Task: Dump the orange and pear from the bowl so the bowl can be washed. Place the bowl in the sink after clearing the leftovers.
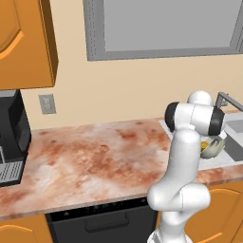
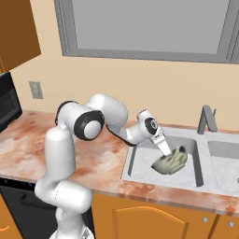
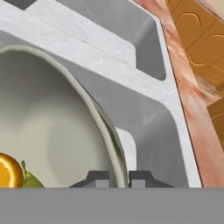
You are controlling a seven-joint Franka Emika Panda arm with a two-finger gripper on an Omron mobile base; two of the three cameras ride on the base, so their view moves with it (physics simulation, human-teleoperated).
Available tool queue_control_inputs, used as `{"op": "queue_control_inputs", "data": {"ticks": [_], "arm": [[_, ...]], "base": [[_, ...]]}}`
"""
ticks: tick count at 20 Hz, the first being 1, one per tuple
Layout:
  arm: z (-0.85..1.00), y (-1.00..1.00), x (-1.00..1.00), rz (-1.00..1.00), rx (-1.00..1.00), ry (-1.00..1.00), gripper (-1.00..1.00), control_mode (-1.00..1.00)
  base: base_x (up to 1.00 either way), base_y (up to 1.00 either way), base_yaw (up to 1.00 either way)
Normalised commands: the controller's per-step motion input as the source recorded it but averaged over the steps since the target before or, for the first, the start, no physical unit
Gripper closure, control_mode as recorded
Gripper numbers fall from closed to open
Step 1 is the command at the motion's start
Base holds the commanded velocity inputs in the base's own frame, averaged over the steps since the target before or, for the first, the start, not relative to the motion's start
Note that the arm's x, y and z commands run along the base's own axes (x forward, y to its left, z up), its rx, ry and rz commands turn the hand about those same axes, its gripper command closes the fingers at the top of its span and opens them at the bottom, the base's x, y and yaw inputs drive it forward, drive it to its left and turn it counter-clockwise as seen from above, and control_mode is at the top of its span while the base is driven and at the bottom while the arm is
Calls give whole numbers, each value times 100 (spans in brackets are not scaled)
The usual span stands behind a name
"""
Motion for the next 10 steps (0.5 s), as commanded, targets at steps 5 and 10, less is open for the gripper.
{"op": "queue_control_inputs", "data": {"ticks": [5, 10], "arm": [[0, 0, 10, -1, -3, 9, 100, -100], [-12, 8, 9, 0, -24, 10, 100, -100]], "base": [[0, 0, 0], [0, 0, 0]]}}
